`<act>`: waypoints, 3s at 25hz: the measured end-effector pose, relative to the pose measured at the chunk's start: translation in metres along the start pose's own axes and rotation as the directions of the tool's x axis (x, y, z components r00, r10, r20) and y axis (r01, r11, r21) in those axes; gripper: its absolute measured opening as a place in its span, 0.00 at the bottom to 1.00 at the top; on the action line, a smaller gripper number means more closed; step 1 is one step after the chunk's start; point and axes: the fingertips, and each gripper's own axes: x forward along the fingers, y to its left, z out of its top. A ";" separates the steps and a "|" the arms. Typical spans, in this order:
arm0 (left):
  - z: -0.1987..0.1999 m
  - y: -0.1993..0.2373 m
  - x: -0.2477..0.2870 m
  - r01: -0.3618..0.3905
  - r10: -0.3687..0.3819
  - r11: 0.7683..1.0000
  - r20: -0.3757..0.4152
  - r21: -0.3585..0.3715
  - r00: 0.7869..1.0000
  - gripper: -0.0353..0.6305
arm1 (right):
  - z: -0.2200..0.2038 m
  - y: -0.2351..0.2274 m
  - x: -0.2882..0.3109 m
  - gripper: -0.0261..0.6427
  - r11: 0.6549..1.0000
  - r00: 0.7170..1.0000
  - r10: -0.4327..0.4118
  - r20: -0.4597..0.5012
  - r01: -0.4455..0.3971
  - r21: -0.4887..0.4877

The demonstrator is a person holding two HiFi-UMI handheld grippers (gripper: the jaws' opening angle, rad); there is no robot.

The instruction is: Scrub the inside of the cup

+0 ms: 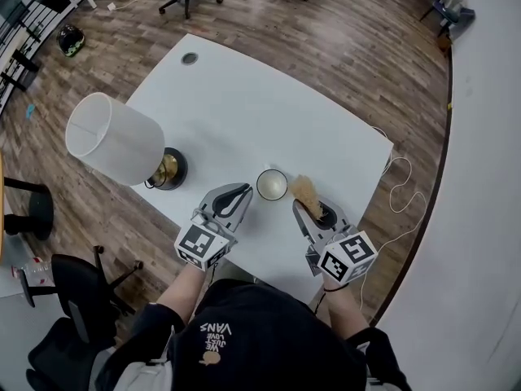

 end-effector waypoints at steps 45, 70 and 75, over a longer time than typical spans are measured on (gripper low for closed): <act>-0.095 -0.019 0.099 0.187 -0.171 0.981 -0.204 0.058 0.964 0.65 | -0.027 -0.025 0.004 0.19 0.997 0.997 -0.060 -0.057 0.062 0.037; -0.076 -0.013 0.076 0.172 -0.142 0.981 -0.278 0.087 0.950 0.65 | -0.003 0.007 -0.007 0.19 1.000 0.999 -0.005 -0.034 0.004 -0.018; -0.051 -0.020 0.058 0.155 -0.115 0.981 -0.293 0.116 0.949 0.65 | 0.006 0.019 -0.014 0.19 0.999 0.999 0.025 -0.021 -0.026 -0.040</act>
